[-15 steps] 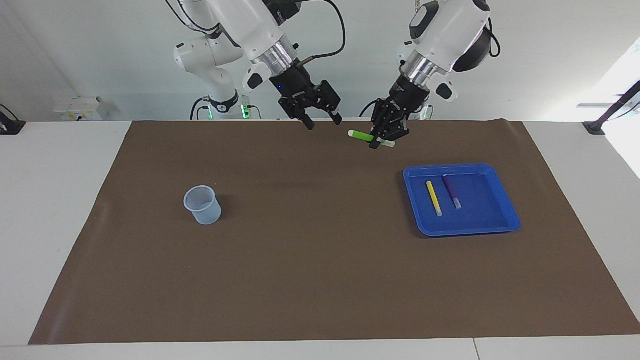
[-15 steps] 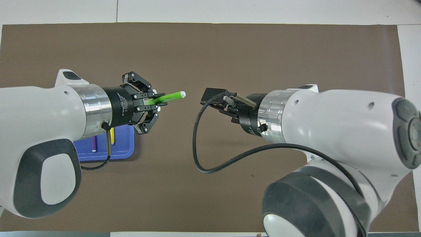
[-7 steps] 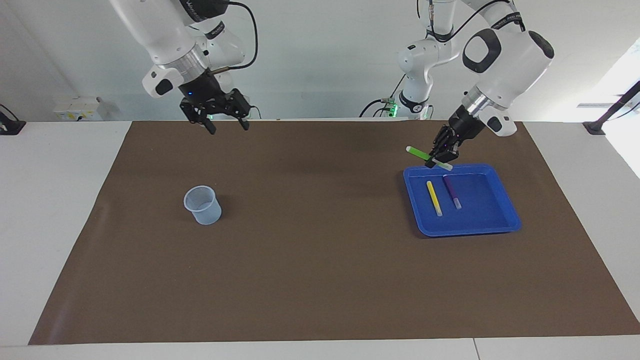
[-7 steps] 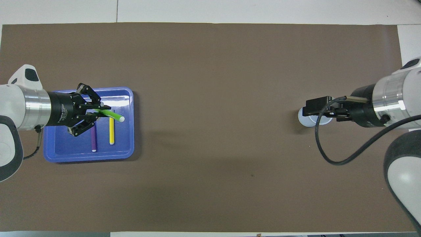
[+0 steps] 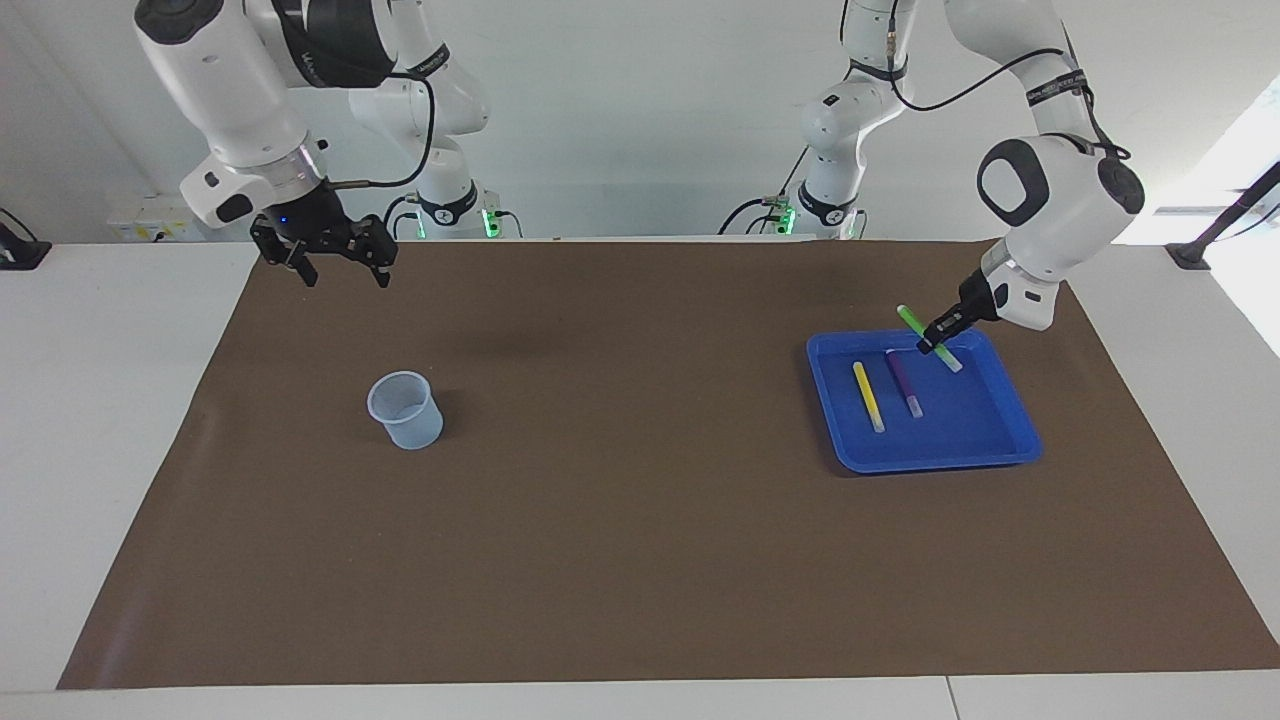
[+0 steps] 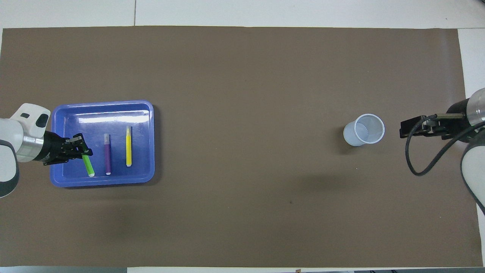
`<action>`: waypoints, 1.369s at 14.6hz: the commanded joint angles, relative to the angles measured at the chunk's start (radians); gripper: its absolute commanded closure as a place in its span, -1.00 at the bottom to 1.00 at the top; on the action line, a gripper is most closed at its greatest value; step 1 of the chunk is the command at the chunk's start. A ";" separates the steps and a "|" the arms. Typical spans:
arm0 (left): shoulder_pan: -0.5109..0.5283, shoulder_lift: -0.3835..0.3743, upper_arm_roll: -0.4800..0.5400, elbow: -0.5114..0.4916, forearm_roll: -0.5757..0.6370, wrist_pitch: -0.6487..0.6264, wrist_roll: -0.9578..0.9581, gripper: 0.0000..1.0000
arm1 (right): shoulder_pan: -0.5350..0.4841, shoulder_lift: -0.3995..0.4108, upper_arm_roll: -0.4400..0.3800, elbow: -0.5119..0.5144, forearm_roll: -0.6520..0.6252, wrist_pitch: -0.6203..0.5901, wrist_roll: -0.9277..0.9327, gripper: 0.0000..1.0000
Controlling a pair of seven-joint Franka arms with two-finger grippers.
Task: Right arm passes pens to left for tray arrangement
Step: 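Set the green pen down in the tray and open the left gripper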
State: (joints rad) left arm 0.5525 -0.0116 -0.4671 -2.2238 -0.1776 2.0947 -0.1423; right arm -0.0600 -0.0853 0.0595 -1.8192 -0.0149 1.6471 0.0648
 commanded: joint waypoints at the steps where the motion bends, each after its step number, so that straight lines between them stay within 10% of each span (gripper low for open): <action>1: -0.002 0.113 -0.008 0.012 0.143 0.082 0.108 1.00 | -0.010 0.106 0.016 0.114 -0.051 -0.079 -0.023 -1.00; 16: 0.024 0.176 -0.007 0.013 0.248 0.145 0.157 1.00 | 0.016 0.101 -0.033 0.104 -0.054 -0.041 -0.120 -1.00; 17: 0.036 0.177 -0.007 0.013 0.248 0.140 0.200 -0.98 | 0.016 0.101 -0.036 0.106 -0.054 -0.043 -0.122 -1.00; 20: 0.040 0.176 -0.007 0.013 0.248 0.134 0.225 -1.00 | 0.049 0.101 -0.062 0.106 -0.054 -0.044 -0.122 -1.00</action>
State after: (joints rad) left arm 0.5807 0.1539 -0.4701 -2.2187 0.0534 2.2252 0.0615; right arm -0.0443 0.0194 0.0241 -1.7099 -0.0559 1.5950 -0.0330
